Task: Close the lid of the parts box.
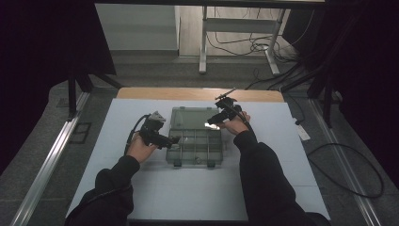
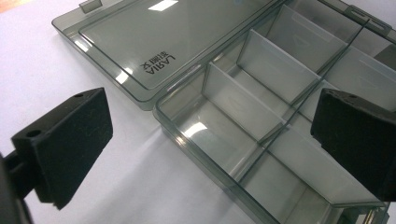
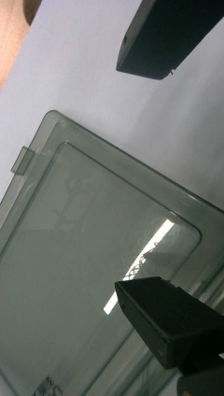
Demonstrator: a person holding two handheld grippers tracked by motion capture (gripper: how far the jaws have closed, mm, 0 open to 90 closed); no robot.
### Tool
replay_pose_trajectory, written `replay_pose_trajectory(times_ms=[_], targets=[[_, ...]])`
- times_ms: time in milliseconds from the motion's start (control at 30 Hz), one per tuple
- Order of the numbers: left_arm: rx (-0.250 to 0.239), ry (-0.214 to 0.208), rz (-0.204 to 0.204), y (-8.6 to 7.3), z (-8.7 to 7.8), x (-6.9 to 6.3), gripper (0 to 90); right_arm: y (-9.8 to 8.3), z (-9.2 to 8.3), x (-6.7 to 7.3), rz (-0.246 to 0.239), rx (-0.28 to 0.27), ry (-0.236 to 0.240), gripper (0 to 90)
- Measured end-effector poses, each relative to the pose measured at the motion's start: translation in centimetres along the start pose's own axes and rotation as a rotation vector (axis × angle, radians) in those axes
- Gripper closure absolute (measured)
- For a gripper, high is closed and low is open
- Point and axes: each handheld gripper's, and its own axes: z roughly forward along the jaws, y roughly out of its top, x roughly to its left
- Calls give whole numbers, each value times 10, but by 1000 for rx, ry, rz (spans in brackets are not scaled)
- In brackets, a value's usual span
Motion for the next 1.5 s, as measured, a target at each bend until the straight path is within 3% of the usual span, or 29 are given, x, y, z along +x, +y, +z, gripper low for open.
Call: replay_pose_trajectory(times_ms=[233, 333, 433, 633, 833, 1133, 1267, 1500], targets=[[5, -2, 4, -1, 0, 1, 0, 0, 5, -3, 14, 28, 0, 0], [5, -1, 6, -1, 0, 1, 0, 0, 5, -3, 11, 42, -1, 55], [7, -1, 6, -1, 0, 1, 0, 0, 5, -3, 0, 54, -14, 149], [14, 0, 14, -1, 0, 1, 0, 1, 1, -3, 18, 60, 7, 439], [24, 3, 25, -1, 0, 0, 0, 3, -1, -2, 19, 68, 3, 597], [39, 10, 39, -1, 1, -1, 0, 5, 1, 0, 64, 88, -45, 735], [40, 12, 41, -1, 1, -1, 0, 8, 2, 0, 139, 105, -69, 779], [39, 15, 42, -1, 1, -1, 0, 12, 3, 2, 213, 124, -97, 821]])
